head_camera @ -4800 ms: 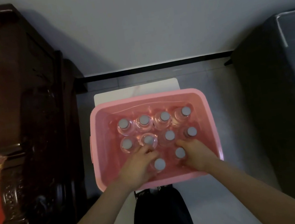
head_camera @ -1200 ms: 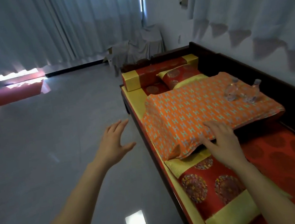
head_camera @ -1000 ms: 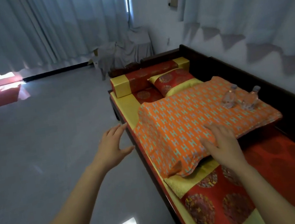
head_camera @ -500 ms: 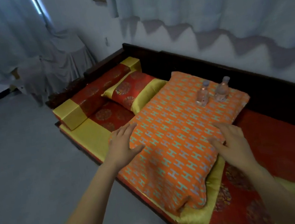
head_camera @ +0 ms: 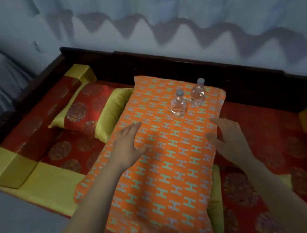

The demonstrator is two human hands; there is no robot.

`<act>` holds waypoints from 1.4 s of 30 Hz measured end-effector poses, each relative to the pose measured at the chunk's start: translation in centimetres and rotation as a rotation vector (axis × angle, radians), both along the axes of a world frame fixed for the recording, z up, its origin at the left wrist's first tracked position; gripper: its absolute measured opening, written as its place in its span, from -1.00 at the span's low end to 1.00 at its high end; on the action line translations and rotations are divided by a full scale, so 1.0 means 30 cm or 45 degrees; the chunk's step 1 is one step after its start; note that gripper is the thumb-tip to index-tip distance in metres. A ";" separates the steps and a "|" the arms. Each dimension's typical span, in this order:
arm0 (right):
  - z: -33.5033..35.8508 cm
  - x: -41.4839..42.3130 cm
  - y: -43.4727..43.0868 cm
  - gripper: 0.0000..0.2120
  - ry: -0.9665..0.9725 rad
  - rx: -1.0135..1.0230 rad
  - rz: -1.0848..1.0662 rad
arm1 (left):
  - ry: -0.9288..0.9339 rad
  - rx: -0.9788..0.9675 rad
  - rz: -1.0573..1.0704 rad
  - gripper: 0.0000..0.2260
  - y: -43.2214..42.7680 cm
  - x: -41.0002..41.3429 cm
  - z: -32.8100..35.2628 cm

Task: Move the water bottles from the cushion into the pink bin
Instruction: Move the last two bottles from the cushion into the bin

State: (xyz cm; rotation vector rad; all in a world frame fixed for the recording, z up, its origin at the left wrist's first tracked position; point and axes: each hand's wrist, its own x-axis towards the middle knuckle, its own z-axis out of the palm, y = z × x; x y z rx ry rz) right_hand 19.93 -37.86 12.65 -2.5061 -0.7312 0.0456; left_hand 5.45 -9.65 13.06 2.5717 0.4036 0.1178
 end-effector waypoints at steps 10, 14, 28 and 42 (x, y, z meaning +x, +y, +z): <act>-0.119 0.233 0.142 -0.22 0.107 -0.071 -0.228 | 0.016 -0.114 -0.280 -0.08 0.068 0.412 -0.187; -0.146 0.452 0.245 0.09 0.129 -0.045 -0.316 | 0.027 -0.225 -0.207 0.15 0.065 0.650 -0.249; -0.419 0.776 0.387 -0.26 0.509 0.396 -0.472 | 0.057 -0.771 -0.323 -0.19 0.046 0.956 -0.524; -0.409 0.710 0.434 -0.63 0.357 0.552 -0.676 | 0.031 -1.022 -0.012 -0.47 0.194 0.812 -0.458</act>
